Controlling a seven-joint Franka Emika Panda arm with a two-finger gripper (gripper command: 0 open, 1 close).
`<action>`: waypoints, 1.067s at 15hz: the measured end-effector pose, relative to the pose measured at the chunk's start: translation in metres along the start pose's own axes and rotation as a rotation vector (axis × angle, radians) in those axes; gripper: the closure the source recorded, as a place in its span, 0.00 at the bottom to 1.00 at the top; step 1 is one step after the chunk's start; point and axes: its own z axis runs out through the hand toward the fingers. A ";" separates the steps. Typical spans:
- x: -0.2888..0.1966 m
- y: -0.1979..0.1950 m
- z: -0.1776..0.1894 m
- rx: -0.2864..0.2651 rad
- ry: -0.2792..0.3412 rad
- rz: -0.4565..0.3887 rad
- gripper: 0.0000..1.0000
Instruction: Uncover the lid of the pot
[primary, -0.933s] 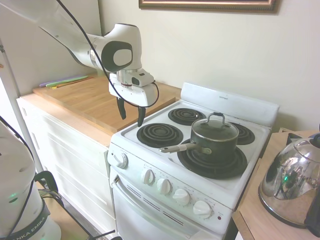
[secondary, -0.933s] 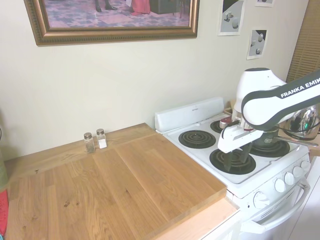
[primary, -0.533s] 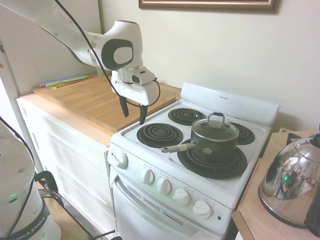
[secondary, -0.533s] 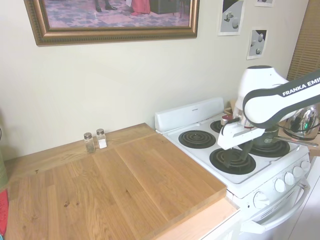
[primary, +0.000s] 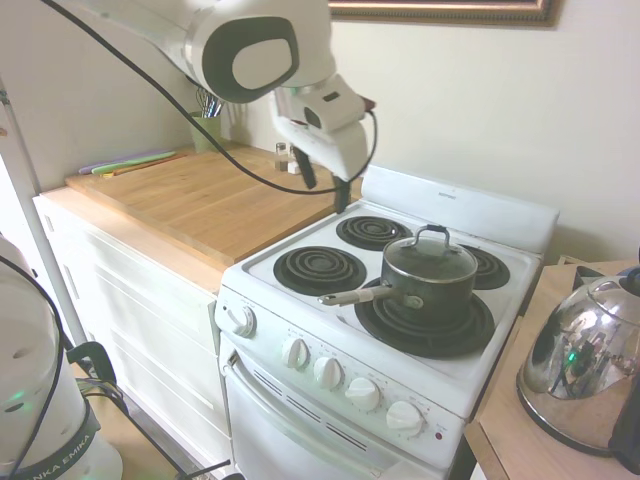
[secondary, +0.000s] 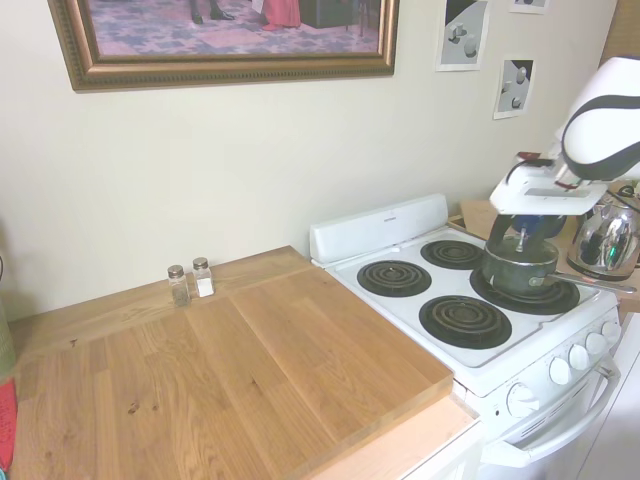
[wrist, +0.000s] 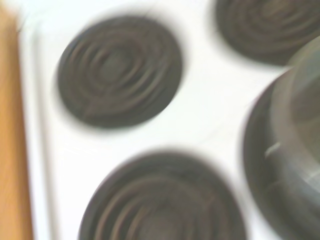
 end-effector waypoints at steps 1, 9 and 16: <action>0.021 0.004 -0.004 0.036 0.030 0.054 0.00; 0.114 0.007 0.036 -0.004 0.090 0.369 1.00; 0.150 -0.009 0.058 -0.069 0.059 0.394 1.00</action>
